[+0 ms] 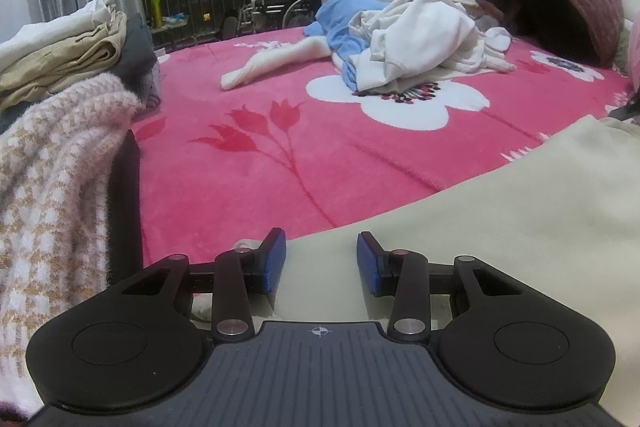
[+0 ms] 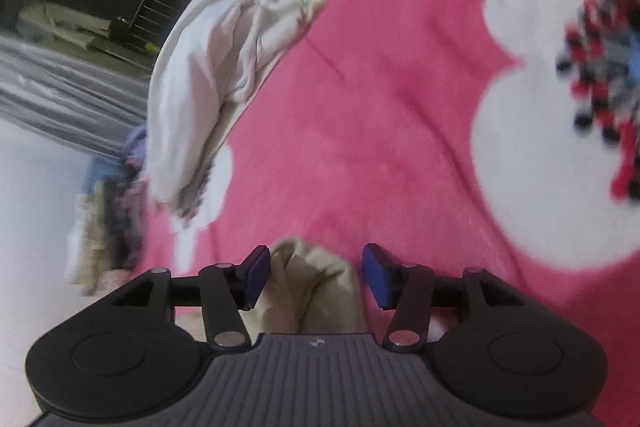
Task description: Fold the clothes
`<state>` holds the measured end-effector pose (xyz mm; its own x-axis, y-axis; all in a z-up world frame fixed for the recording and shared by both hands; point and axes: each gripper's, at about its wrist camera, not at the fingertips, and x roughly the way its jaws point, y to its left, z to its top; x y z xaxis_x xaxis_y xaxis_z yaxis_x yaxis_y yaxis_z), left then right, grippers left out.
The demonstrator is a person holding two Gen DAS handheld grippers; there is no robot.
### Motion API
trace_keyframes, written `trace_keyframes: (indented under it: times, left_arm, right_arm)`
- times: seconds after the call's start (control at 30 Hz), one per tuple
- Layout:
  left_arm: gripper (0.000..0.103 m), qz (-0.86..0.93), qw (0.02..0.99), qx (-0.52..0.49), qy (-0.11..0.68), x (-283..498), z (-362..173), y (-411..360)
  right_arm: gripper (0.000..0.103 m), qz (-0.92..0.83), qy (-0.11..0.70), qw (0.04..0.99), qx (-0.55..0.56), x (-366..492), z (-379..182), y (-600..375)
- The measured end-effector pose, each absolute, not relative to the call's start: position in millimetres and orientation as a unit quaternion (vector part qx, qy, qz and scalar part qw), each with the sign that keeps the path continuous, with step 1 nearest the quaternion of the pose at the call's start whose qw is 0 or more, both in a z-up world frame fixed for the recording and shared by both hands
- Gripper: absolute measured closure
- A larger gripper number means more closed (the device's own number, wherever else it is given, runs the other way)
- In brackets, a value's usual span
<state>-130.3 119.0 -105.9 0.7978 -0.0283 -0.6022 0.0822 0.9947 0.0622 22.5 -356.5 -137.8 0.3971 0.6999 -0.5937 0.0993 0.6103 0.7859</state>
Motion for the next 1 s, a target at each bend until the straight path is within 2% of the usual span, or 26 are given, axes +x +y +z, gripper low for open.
trace_keyframes:
  times: [0.13,0.33,0.47,0.63,0.7,0.77,0.8,0.83,0.9,1.0]
  left_arm:
    - [0.063,-0.030,0.947,0.041,0.316,-130,-106,120]
    - [0.063,-0.030,0.948,0.040,0.314,-130,-107,119]
    - [0.063,-0.031,0.948,0.039,0.314,-130,-107,119]
    - [0.063,-0.032,0.949,0.037,0.312,-131,-107,120]
    - [0.063,-0.033,0.949,0.035,0.311,-130,-108,121]
    - [0.063,-0.034,0.950,0.033,0.310,-131,-108,122]
    - [0.063,-0.034,0.950,0.032,0.310,-131,-108,122]
    - [0.063,-0.035,0.950,0.031,0.310,-131,-108,122]
    - [0.063,-0.036,0.950,0.031,0.309,-131,-108,123]
    - [0.063,-0.036,0.950,0.029,0.309,-131,-108,123]
  right_arm:
    - [0.045,0.222,0.515,0.689,0.458,18,-151,-374]
    - [0.039,0.253,0.510,0.664,0.485,3,-158,-379]
    - [0.005,0.268,0.502,0.651,0.502,15,-154,-366]
    - [0.002,0.278,0.514,0.667,0.462,31,-147,-335]
    - [0.009,0.278,0.522,0.679,0.435,33,-141,-327]
    - [0.049,0.267,0.532,0.695,0.403,29,-135,-321]
    - [0.056,0.260,0.536,0.701,0.393,26,-133,-318]
    - [0.069,0.255,0.535,0.708,0.384,21,-130,-317]
    - [0.079,0.241,0.519,0.733,0.368,8,-118,-313]
    - [0.083,0.234,0.463,0.776,0.359,-18,-89,-311]
